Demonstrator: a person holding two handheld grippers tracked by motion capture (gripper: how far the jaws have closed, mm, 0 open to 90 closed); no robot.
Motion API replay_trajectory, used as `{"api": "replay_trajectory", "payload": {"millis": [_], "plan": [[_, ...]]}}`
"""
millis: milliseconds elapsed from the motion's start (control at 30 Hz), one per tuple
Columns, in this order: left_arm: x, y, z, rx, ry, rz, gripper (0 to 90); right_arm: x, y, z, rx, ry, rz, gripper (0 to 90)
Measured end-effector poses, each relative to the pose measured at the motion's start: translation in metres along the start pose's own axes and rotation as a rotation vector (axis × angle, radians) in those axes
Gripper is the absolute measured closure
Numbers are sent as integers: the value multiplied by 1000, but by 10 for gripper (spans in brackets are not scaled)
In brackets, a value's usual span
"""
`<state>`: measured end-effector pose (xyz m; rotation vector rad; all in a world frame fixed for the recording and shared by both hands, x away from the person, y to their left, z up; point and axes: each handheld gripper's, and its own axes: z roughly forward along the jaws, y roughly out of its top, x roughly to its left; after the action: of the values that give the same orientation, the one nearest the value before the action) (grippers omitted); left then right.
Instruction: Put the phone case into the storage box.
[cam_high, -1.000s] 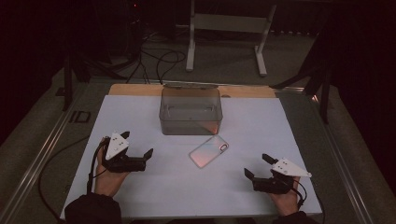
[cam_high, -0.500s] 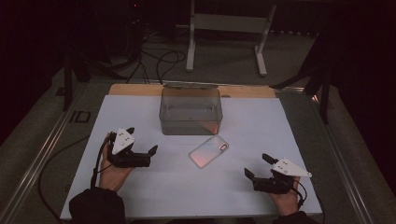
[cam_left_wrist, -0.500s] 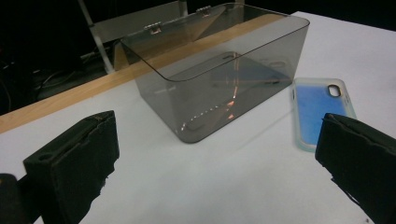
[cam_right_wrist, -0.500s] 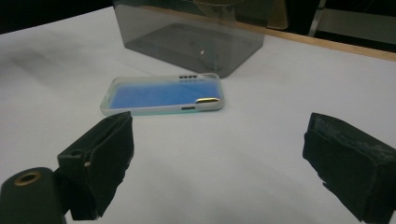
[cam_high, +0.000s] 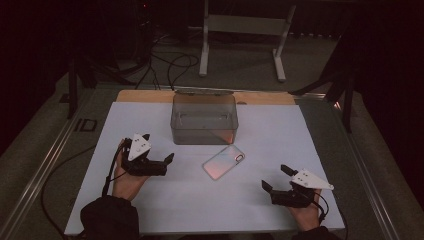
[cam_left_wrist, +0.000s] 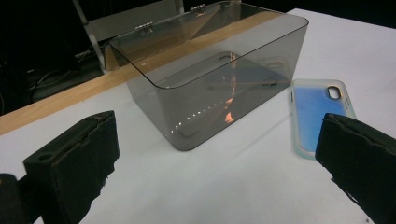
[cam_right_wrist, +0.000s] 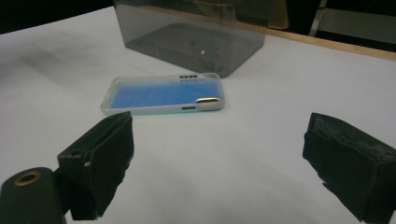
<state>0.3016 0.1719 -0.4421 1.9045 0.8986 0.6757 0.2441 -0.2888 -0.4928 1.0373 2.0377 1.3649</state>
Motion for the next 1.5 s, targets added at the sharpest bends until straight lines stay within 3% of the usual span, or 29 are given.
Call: {"api": "replay_trajectory", "payload": {"millis": [933, 1500], "plan": [[-4, 9, 23, 42, -21, 32, 5, -1, 0, -1, -1, 3, -3, 87], [-13, 16, 40, 71, -47, 56, 6, -1, 0, -1, 0, 4, -1, 87]]}}
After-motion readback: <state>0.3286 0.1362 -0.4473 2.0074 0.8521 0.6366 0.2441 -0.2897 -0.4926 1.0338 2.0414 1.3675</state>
